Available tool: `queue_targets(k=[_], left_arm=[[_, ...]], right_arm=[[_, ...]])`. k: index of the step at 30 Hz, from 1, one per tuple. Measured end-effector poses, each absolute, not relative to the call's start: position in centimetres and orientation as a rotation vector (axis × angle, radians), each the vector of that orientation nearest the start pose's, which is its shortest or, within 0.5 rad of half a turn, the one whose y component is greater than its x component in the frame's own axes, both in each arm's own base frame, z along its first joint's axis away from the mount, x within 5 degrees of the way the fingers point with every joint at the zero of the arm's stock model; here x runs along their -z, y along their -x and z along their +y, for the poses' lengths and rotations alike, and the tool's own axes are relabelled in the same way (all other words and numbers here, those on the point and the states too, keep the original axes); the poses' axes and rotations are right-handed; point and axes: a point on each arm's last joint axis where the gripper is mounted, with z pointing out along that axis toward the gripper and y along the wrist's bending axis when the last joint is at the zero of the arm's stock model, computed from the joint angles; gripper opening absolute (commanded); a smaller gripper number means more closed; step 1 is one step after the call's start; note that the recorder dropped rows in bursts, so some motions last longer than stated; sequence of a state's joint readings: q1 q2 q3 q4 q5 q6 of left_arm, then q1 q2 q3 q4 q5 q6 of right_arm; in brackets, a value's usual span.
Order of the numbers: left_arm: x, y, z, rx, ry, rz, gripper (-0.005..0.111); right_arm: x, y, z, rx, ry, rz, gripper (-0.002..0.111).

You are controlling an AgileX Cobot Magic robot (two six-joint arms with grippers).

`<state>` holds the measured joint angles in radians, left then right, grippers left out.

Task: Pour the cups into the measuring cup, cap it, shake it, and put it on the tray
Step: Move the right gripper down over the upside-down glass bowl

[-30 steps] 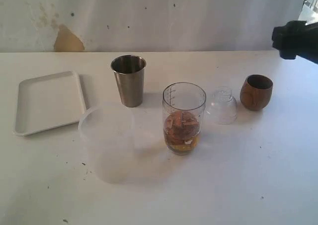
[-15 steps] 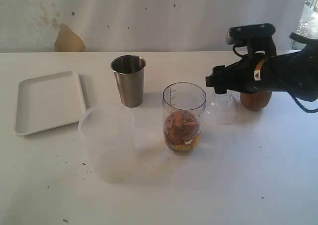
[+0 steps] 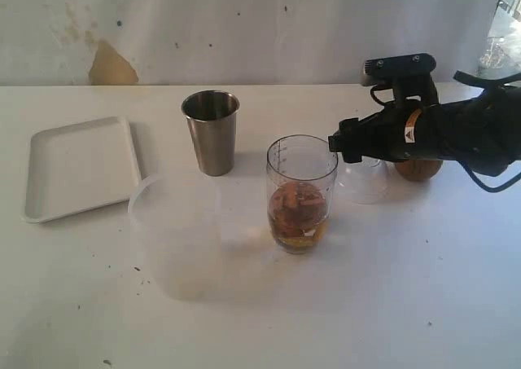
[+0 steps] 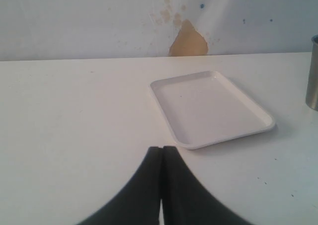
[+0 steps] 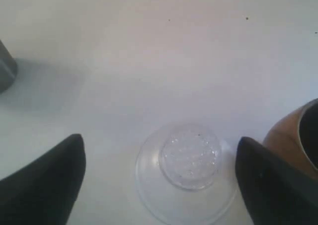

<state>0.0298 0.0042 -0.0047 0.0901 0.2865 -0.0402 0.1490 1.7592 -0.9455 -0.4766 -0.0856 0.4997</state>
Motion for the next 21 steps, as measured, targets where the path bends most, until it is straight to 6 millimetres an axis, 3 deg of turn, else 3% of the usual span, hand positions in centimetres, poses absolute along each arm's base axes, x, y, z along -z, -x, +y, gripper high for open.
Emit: queue_targets(k=[12, 21], left_arm=[[-18.9, -5.5, 0.4, -0.078, 0.004, 1.769, 0.0], [-18.9, -5.5, 0.4, -0.078, 0.004, 1.769, 0.0]], right_arm=[[-23.7, -34.9, 5.2, -0.096, 0.144, 2.136, 0.076], [-20.8, -35.3, 4.0, -0.08, -0.014, 2.283, 0.076]])
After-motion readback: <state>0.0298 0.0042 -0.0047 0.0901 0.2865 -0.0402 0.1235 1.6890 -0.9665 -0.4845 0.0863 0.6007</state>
